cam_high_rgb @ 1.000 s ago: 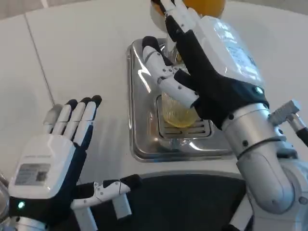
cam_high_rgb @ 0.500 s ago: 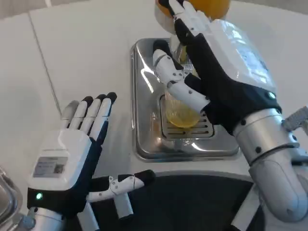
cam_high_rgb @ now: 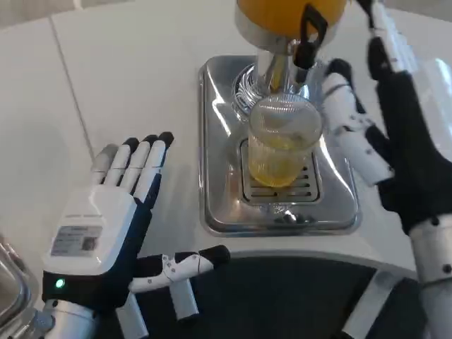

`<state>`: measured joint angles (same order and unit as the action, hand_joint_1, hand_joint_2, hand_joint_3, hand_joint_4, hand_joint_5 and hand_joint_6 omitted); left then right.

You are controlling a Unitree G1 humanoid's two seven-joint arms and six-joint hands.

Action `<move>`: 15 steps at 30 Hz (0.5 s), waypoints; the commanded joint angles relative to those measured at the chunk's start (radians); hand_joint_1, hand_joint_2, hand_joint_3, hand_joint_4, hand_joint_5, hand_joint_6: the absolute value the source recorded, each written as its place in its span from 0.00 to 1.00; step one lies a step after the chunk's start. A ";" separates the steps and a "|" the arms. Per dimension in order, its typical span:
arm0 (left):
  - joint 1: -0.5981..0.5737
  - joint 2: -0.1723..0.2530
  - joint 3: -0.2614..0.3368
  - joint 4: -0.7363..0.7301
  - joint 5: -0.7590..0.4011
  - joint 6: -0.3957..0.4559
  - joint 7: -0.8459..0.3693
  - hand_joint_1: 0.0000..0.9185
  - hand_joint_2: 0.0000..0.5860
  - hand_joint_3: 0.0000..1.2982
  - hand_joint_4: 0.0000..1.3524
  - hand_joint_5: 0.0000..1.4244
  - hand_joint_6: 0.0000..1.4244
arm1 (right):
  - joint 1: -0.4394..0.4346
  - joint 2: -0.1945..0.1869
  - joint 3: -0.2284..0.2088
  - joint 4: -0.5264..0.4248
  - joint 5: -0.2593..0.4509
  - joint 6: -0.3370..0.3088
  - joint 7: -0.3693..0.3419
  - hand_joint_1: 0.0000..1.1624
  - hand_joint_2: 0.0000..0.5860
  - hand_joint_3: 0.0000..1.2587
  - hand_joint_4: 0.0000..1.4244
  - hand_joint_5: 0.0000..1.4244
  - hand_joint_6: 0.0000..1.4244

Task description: Grasp the cup under the faucet to collect the drink, then remove the cup.

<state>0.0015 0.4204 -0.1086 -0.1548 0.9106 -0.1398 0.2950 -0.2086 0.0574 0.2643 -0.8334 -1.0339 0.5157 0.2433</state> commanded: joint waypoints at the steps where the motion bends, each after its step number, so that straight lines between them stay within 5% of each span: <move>1: 0.020 -0.012 -0.002 0.010 0.009 0.011 0.048 0.00 0.10 0.00 0.00 0.01 0.01 | 0.105 0.028 -0.001 -0.039 0.051 -0.064 -0.090 0.00 1.00 0.00 0.00 0.00 0.00; 8: -0.011 -0.008 -0.028 0.031 0.013 0.007 0.037 0.00 0.10 0.00 0.00 0.01 0.01 | 0.270 0.022 0.003 -0.071 0.174 -0.162 -0.183 0.00 1.00 0.00 0.00 0.00 0.00; 15: -0.059 -0.009 -0.061 0.050 0.000 0.025 -0.028 0.00 0.06 0.00 0.00 0.00 0.01 | 0.368 -0.035 -0.006 -0.106 0.220 -0.195 -0.135 0.02 1.00 0.00 0.00 0.00 0.00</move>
<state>-0.0496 0.4127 -0.1458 -0.1153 0.9121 -0.1282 0.3030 0.1331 0.0412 0.2611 -0.9168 -0.8275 0.3456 0.0895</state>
